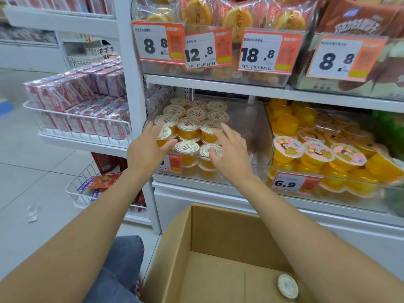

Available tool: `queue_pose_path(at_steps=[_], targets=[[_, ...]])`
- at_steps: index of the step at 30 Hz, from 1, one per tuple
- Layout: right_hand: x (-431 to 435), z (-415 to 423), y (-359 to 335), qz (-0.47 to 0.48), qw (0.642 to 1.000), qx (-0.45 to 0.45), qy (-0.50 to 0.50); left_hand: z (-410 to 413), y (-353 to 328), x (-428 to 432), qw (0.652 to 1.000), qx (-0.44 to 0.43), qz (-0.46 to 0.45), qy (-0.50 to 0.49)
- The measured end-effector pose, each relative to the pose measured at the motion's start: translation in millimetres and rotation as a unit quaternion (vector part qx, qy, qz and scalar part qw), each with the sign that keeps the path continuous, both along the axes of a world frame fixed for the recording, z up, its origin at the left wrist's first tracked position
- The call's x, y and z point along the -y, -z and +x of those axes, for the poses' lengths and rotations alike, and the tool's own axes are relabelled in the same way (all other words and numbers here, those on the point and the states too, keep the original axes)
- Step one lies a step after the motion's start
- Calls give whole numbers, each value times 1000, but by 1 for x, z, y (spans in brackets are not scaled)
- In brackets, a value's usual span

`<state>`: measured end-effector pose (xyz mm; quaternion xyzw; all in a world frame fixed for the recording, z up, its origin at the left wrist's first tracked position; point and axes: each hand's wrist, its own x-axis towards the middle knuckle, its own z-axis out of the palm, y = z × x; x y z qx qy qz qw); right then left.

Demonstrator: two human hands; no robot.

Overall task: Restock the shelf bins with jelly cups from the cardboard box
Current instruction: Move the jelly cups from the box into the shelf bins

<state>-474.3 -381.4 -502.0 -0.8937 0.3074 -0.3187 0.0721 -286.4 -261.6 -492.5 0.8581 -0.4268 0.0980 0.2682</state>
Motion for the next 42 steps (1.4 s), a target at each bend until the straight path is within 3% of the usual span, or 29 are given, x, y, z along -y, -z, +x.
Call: queue_pose_path(at_steps=[3, 6, 8, 11, 15, 20, 24, 28, 32, 35, 38, 42], targets=[[-21, -26, 19, -80, 992, 96, -22, -27, -4, -6, 993, 53, -99, -25], [-41, -66, 58, -19, 997, 61, -37, -67, 6, -8, 989, 29, -144, 22], [-50, -101, 93, 57, 998, 3, -16, -94, 33, -8, 991, -46, -95, 80], [-52, -159, 148, 183, 978, -99, 25, -131, 88, -8, 978, -125, 88, 145], [-42, -236, 223, 346, 904, -224, 115, -177, 175, -11, 887, -200, 371, 189], [-55, -308, 308, 505, 793, -254, 228, -257, 280, -32, 767, -300, 529, 206], [-83, -327, 353, 569, 729, -284, 252, -322, 337, -35, 710, -447, 528, 131], [-108, -327, 366, 613, 702, -252, 259, -378, 368, -31, 572, -691, 437, -63], [-117, -334, 373, 639, 677, -214, 295, -409, 387, -22, 514, -767, 346, -168], [-114, -332, 372, 645, 671, -229, 285, -406, 389, -21, 514, -780, 309, -176], [-116, -331, 376, 649, 658, -295, 241, -377, 382, -25, 567, -747, 315, -142], [-132, -329, 377, 693, 615, -340, 158, -313, 368, -41, 632, -699, 313, -120]])
